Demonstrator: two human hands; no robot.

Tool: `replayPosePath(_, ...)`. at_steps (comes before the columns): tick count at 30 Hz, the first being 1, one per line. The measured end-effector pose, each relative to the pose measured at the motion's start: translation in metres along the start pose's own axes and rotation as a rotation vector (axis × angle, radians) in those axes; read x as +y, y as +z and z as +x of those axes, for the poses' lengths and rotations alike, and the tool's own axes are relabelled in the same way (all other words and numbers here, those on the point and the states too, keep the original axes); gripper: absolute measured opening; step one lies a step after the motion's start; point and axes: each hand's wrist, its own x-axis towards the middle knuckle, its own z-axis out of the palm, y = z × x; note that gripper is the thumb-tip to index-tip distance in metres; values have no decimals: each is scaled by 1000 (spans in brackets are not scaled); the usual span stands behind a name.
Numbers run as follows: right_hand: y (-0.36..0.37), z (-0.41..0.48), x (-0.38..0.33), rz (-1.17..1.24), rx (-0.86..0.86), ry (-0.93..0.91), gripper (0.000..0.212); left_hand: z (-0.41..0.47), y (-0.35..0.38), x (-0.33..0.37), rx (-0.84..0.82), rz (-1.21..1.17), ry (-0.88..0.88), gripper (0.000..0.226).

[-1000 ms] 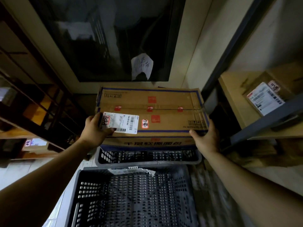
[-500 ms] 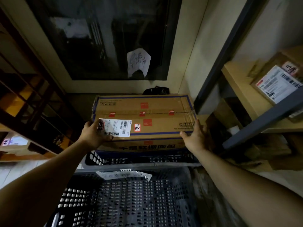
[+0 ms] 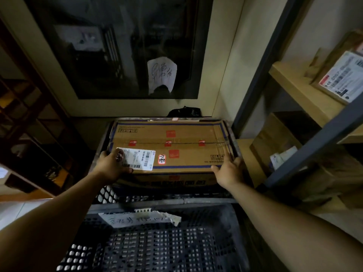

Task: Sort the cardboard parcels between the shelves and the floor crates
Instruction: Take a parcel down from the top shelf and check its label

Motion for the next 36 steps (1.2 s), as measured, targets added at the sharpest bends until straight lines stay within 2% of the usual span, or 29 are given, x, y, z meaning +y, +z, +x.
replayPosePath(4, 15, 6, 6, -61, -21, -2, 68, 10, 16, -11, -6, -27, -20, 76)
replayPosePath(8, 23, 12, 4, -141, -46, -43, 56, 18, 24, -20, -35, 13, -3, 92)
replayPosePath(10, 22, 14, 1, -199, -80, -33, 57, 27, 27, -23, -68, 9, 52, 90)
replayPosePath(12, 17, 14, -3, -254, -125, -17, 59, 28, 24, -20, -93, 167, 41, 82)
replayPosePath(16, -13, -1, -19, -312, -196, -53, 68, 13, 2, -14, -163, 310, 41, 91)
replayPosePath(19, -56, -29, -34, -368, -233, -143, 72, -24, -37, 4, -214, 350, 39, 97)
replayPosePath(22, -120, -64, -56, -382, -294, -199, 71, -70, -97, 31, -219, 338, -1, 82)
replayPosePath(25, -181, -97, -77, -360, -336, -223, 71, -101, -152, 52, -230, 328, 2, 89)
replayPosePath(28, -249, -135, -96, -313, -378, -234, 75, -149, -216, 89, -243, 313, -41, 85)
replayPosePath(36, -388, -233, -111, -276, -419, -288, 72, -301, -343, 195, -248, 352, 61, 66)
